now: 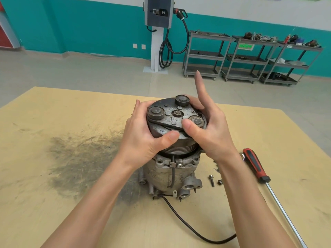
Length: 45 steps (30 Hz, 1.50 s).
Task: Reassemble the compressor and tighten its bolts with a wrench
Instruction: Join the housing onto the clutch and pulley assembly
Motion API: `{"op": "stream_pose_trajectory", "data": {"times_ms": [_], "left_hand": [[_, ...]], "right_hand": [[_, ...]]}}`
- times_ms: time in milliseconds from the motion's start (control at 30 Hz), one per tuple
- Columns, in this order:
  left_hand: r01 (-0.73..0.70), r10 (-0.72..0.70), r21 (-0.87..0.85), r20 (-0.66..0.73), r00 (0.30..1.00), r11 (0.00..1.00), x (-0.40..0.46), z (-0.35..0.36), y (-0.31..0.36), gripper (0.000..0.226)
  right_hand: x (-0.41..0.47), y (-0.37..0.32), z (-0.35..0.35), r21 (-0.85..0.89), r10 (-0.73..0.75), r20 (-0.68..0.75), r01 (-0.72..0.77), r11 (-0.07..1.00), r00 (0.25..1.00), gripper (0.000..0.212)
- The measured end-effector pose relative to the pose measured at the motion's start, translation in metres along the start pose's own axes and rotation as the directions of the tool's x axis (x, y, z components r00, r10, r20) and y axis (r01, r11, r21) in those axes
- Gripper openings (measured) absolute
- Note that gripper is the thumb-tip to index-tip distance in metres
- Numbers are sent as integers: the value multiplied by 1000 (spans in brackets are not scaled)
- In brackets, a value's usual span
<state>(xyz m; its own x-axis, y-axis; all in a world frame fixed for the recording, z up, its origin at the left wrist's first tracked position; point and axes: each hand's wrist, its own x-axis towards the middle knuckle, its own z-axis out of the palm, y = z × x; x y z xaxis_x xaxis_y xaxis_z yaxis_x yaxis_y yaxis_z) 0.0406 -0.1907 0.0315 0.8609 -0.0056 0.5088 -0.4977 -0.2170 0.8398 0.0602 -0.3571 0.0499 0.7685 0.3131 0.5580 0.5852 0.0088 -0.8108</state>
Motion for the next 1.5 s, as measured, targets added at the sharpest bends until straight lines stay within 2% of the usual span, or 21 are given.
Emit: {"op": "stream_pose_trajectory", "data": {"times_ms": [267, 433, 633, 767, 833, 900, 967, 1067, 1200, 1300, 1500], "left_hand": [[45, -41, -95, 46, 998, 994, 1, -1, -4, 93], [22, -18, -108, 40, 999, 994, 1, 0, -5, 107], [29, -22, -98, 77, 997, 995, 2, -1, -7, 105], [97, -73, -115, 197, 978, 989, -2, -16, -16, 107], [125, -99, -115, 207, 973, 986, -15, -29, -26, 96], [172, -147, -116, 202, 968, 978, -32, -35, -34, 85], [201, -177, -113, 195, 965, 973, -43, -34, -43, 81], [212, -190, -90, 206, 960, 973, -48, -31, -48, 82], [208, -195, -42, 206, 959, 977, -47, -31, -53, 87], [203, -198, -15, 156, 968, 979, -49, -28, -51, 91], [160, -157, -70, 50, 986, 985, -59, -16, -43, 86]], "right_hand": [[-4, 0, 4, -64, -20, -47, 17, 998, 999, 94], [-5, -4, 5, -68, -35, -50, 32, 997, 998, 92], [-6, 1, 6, -126, -22, -56, 14, 992, 998, 94], [-14, 2, -6, -121, 33, -90, -44, 992, 995, 102], [-25, 10, -15, -74, 60, -187, -75, 994, 981, 94], [-35, 22, -16, -45, 157, -259, -174, 984, 953, 88], [-42, 34, -8, -21, 263, -236, -276, 961, 935, 86], [-48, 46, 2, 54, 323, -212, -319, 946, 922, 76], [-52, 51, 2, 60, 329, -196, -324, 944, 924, 91], [-53, 49, 8, 78, 333, -201, -323, 943, 921, 98], [-61, 54, 7, -2, 318, -183, -323, 946, 930, 115]]}}
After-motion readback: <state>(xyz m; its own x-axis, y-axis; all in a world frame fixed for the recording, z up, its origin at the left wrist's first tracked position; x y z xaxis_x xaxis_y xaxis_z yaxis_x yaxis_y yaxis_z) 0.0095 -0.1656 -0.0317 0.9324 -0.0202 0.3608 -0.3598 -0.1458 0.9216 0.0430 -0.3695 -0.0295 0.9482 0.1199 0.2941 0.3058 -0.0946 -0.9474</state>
